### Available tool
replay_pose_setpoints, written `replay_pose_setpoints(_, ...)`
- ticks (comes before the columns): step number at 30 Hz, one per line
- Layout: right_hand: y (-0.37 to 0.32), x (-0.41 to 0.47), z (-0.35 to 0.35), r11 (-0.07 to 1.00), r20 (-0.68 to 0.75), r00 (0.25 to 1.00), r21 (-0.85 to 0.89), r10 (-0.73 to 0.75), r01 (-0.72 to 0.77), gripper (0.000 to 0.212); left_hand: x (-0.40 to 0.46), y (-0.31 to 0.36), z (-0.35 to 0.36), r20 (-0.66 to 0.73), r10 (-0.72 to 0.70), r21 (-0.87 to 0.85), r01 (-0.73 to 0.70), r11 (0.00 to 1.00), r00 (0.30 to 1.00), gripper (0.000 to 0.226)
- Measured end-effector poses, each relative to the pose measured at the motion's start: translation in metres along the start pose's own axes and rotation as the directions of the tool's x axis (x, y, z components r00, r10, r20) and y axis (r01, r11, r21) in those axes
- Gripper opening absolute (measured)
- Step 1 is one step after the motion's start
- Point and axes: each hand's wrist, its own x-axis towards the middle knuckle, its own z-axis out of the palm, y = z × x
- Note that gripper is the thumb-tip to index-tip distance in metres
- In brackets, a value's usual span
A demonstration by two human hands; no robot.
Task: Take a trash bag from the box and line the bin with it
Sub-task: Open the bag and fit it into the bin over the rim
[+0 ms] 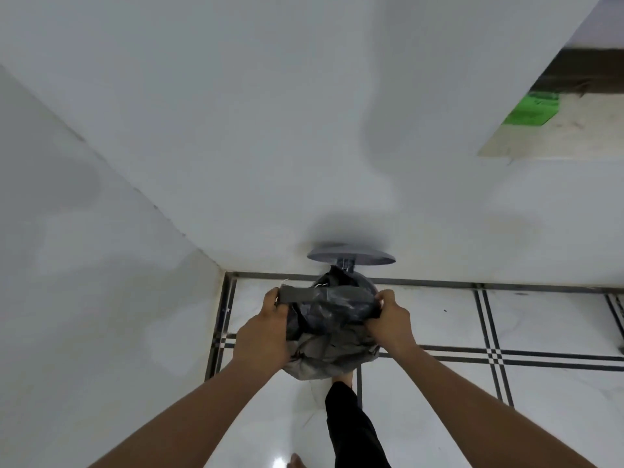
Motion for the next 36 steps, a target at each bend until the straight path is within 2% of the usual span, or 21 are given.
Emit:
replay_pose_setpoints(2, 0.02, 0.034, 0.023, 1.0, -0.006, 1.0, -0.014, 0.018, -0.018, 0.041, 0.03, -0.003, 0.036, 0.002, -0.03, -0.003, 0.03, 1.0, 1.0, 0.066)
replay_pose_setpoints(5, 0.05, 0.084, 0.055, 0.995, 0.059, 0.995, -0.07, 0.079, -0.075, 0.046, 0.073, -0.009, 0.087, 0.052, -0.041, 0.027, 0.039, 0.999, 0.998, 0.066)
replay_pose_setpoints(7, 0.071, 0.117, 0.075, 0.984, 0.113, 0.984, -0.135, 0.135, -0.12, 0.038, 0.103, -0.014, 0.123, 0.097, -0.047, 0.044, 0.043, 0.998, 0.994, 0.071)
replay_pose_setpoints(10, 0.101, 0.162, 0.099, 0.96, 0.204, 0.96, -0.242, 0.191, -0.14, 0.013, 0.144, -0.017, 0.164, 0.143, -0.047, 0.058, 0.039, 0.998, 0.989, 0.071)
replay_pose_setpoints(13, 0.128, 0.203, 0.12, 0.93, 0.277, 0.926, -0.33, 0.257, -0.159, 0.009, 0.185, -0.021, 0.201, 0.166, -0.045, 0.043, 0.038, 0.998, 0.985, 0.073)
replay_pose_setpoints(17, 0.144, 0.247, 0.141, 0.898, 0.36, 0.869, -0.399, 0.34, -0.186, 0.028, 0.234, -0.023, 0.236, 0.159, -0.066, 0.031, 0.062, 0.998, 0.985, 0.072)
replay_pose_setpoints(19, 0.149, 0.263, 0.149, 0.896, 0.397, 0.82, -0.338, 0.412, -0.286, 0.028, 0.253, -0.023, 0.248, 0.133, -0.093, 0.023, 0.09, 0.996, 0.987, 0.062)
replay_pose_setpoints(22, 0.156, 0.285, 0.16, 0.836, 0.503, 0.702, -0.082, 0.505, -0.543, 0.031, 0.278, -0.021, 0.262, 0.095, -0.126, -0.009, 0.128, 0.992, 0.988, 0.05)
replay_pose_setpoints(24, 0.162, 0.299, 0.168, 0.797, 0.53, 0.684, 0.027, 0.501, -0.604, 0.039, 0.29, -0.023, 0.268, 0.073, -0.137, -0.012, 0.138, 0.99, 0.988, 0.044)
replay_pose_setpoints(26, 0.169, 0.308, 0.177, 0.813, 0.499, 0.717, 0.04, 0.487, -0.58, 0.047, 0.298, -0.027, 0.27, 0.027, -0.107, 0.023, 0.106, 0.994, 0.994, 0.038)
replay_pose_setpoints(27, 0.171, 0.311, 0.179, 0.86, 0.44, 0.767, -0.023, 0.467, -0.51, 0.048, 0.301, -0.029, 0.271, 0.02, -0.073, 0.055, 0.072, 0.996, 0.997, 0.037)
replay_pose_setpoints(29, 0.172, 0.313, 0.177, 0.918, 0.323, 0.876, -0.293, 0.358, -0.268, 0.056, 0.309, -0.032, 0.273, 0.05, -0.002, 0.103, -0.003, 0.995, 0.999, 0.043)
replay_pose_setpoints(31, 0.171, 0.303, 0.169, 0.864, 0.278, 0.933, -0.499, 0.23, -0.064, 0.068, 0.315, -0.031, 0.276, 0.117, 0.042, 0.094, -0.053, 0.994, 0.992, 0.055)
replay_pose_setpoints(32, 0.167, 0.298, 0.161, 0.852, 0.274, 0.943, -0.523, 0.188, -0.018, 0.068, 0.318, -0.029, 0.276, 0.155, 0.056, 0.077, -0.068, 0.995, 0.986, 0.061)
replay_pose_setpoints(34, 0.16, 0.286, 0.145, 0.87, 0.289, 0.948, -0.492, 0.13, 0.03, 0.054, 0.321, -0.026, 0.272, 0.215, 0.072, 0.031, -0.081, 0.996, 0.974, 0.069)
replay_pose_setpoints(36, 0.157, 0.283, 0.128, 0.958, 0.326, 0.944, -0.282, 0.043, 0.054, 0.037, 0.325, -0.027, 0.267, 0.196, 0.106, 0.007, -0.11, 0.994, 0.975, 0.072)
